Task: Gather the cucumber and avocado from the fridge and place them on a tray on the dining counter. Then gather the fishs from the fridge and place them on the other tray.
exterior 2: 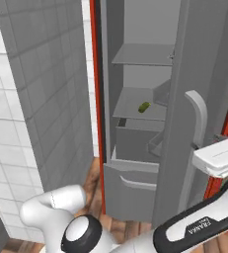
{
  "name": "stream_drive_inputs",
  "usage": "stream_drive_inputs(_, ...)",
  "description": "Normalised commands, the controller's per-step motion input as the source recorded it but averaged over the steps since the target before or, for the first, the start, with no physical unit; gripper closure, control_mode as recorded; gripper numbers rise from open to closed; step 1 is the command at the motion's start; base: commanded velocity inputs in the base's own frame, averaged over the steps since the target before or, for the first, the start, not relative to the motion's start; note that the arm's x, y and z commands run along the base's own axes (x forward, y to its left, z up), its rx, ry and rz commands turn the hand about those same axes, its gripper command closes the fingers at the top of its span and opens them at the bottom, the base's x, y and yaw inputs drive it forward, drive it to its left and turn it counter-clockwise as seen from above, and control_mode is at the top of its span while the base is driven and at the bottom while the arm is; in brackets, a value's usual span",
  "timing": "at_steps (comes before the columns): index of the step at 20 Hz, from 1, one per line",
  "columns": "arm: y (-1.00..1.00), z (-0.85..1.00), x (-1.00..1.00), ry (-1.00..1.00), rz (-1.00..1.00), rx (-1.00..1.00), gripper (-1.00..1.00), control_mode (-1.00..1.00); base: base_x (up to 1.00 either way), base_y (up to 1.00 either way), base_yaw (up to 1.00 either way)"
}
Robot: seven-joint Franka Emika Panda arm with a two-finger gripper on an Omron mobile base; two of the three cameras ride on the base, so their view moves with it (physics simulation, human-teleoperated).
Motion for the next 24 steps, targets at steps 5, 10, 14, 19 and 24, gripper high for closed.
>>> stream_drive_inputs(5,-0.14,0.03,-0.71,-0.01,-0.15,0.04,-1.0,-1.0,0.0,0.0,0.0)
stream_drive_inputs(10,0.81,0.0,-1.0,-0.05,-0.26,-0.01,-1.0,-1.0,0.0,0.0,0.0)
stream_drive_inputs(14,1.0,0.0,-0.77,-0.08,-0.28,-0.07,-1.0,-1.0,0.0,0.0,0.0)
stream_drive_inputs(19,1.0,0.02,-0.14,0.0,-0.31,-0.06,-1.0,-1.0,0.0,0.0,0.0)
stream_drive_inputs(24,1.0,0.06,0.08,0.0,-0.32,-0.09,-1.0,-1.0,0.0,0.0,0.0)
